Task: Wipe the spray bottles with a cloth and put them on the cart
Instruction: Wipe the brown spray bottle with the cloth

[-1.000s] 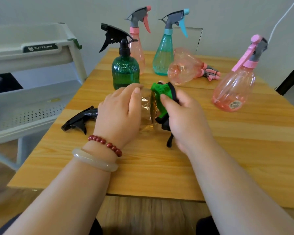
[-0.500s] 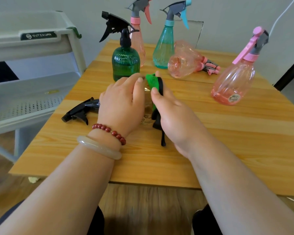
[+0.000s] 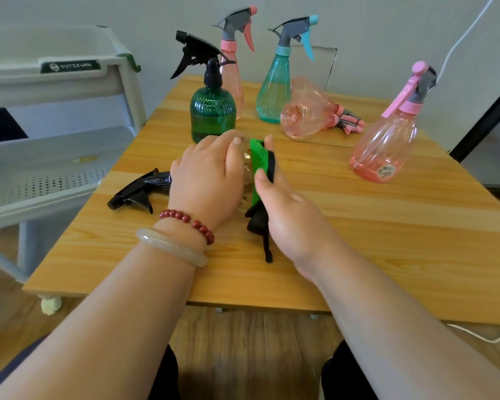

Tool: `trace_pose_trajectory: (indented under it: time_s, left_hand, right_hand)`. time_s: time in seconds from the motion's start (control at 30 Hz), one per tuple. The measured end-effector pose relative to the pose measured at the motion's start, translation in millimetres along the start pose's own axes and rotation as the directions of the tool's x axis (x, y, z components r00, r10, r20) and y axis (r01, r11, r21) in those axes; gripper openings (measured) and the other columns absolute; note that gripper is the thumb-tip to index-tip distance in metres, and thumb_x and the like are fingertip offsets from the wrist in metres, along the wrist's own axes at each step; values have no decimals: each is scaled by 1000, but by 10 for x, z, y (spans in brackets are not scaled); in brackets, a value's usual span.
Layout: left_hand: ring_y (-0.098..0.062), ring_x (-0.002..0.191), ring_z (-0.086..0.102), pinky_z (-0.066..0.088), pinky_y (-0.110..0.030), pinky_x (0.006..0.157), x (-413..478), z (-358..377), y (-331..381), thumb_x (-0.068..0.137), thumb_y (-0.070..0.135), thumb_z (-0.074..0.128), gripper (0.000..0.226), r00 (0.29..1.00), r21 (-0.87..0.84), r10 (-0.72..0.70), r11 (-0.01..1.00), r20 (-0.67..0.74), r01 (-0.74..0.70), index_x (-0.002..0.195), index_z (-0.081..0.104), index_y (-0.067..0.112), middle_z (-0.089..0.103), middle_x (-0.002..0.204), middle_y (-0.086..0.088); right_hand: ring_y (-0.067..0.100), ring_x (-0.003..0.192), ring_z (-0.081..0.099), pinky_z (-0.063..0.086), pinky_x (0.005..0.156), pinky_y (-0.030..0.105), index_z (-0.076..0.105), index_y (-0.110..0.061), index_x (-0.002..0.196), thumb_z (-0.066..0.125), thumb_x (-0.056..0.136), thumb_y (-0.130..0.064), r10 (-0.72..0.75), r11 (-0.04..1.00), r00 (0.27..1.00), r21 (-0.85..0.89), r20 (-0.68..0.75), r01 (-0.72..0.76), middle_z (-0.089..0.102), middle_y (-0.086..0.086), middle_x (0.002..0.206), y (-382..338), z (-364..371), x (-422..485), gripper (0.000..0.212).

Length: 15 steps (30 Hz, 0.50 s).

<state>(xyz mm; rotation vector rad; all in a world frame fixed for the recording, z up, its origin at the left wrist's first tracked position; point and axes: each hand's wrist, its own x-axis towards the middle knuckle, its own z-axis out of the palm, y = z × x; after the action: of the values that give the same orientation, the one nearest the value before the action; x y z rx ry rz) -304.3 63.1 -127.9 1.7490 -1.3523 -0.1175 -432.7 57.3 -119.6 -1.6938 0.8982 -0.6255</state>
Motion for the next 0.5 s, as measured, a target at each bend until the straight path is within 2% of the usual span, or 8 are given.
trace_pose_trajectory:
  time_s: [0.07, 0.13, 0.2, 0.27, 0.33, 0.4, 0.47, 0.5]
  left_hand:
    - [-23, 114, 54, 39, -48, 103, -9, 3, 1, 99, 36, 22, 49, 1000, -2, -15, 1000, -3, 15, 127, 60, 25, 58, 111, 6]
    - [-23, 120, 52, 38, -47, 106, -17, 8, -4, 102, 33, 24, 47, 1000, 1, -26, 1000, -6, 26, 133, 57, 23, 61, 121, 1]
    - [-23, 121, 51, 37, -45, 106, -13, 8, -10, 103, 32, 24, 46, 1000, 6, -31, 1000, -5, 31, 133, 57, 21, 62, 125, -2]
    - [-23, 117, 53, 38, -45, 103, 0, -5, -14, 101, 34, 23, 47, 1000, 10, -21, 1000, -6, 21, 129, 59, 21, 61, 114, 2]
    - [-20, 111, 52, 39, -44, 100, 9, -11, -6, 98, 36, 21, 49, 1000, 15, -16, 1000, -4, 16, 125, 60, 24, 53, 105, 9]
    - [-16, 107, 49, 38, -42, 98, 19, -13, -11, 99, 36, 21, 48, 1000, 14, -23, 1000, 2, 23, 124, 61, 26, 50, 104, 12]
    - [-13, 102, 45, 36, -41, 96, 20, -9, -22, 104, 32, 24, 41, 999, 2, -42, 999, 11, 42, 122, 60, 25, 50, 104, 11]
    - [-12, 101, 44, 36, -40, 95, 20, -7, -29, 104, 31, 25, 40, 999, -5, -47, 999, 11, 47, 122, 60, 24, 50, 103, 11]
  right_hand:
    - [6, 127, 42, 31, 87, 16, 6, -53, 152, 24, 105, -49, 39, 999, 999, -30, -29, -40, 23, -14, 160, -55, -41, 74, 50]
    - [18, 138, 36, 28, 93, 25, 8, -54, 151, 20, 104, -53, 38, 997, 997, -62, -62, -41, 24, -10, 161, -105, -87, 203, 48]
    - [17, 144, 28, 26, 98, 29, 9, -55, 151, 17, 103, -56, 1, 999, 996, -42, -84, -5, 21, -12, 162, -131, -80, 261, 48]
    - [15, 143, 31, 31, 101, 30, 15, -55, 150, 21, 103, -55, -12, 999, 995, -38, -103, 8, 28, -12, 159, -98, -31, 226, 48]
    - [17, 128, 50, 44, 101, 40, 35, -51, 146, 33, 105, -47, -31, 999, 983, -46, -179, 23, 53, -3, 142, -21, -23, 126, 42]
    - [22, 103, 65, 52, 92, 46, 62, -40, 127, 48, 103, -33, -45, 999, 956, -14, -291, 43, 70, 4, 114, 32, -76, 81, 29]
    - [14, 90, 71, 59, 80, 38, 71, -31, 109, 59, 98, -16, 1, 991, 927, 126, -375, 49, 75, -5, 98, 84, -177, 161, 22]
    - [14, 90, 72, 59, 77, 36, 71, -31, 106, 62, 95, -10, 36, 980, 919, 193, -393, 44, 75, -7, 97, 93, -211, 213, 25]
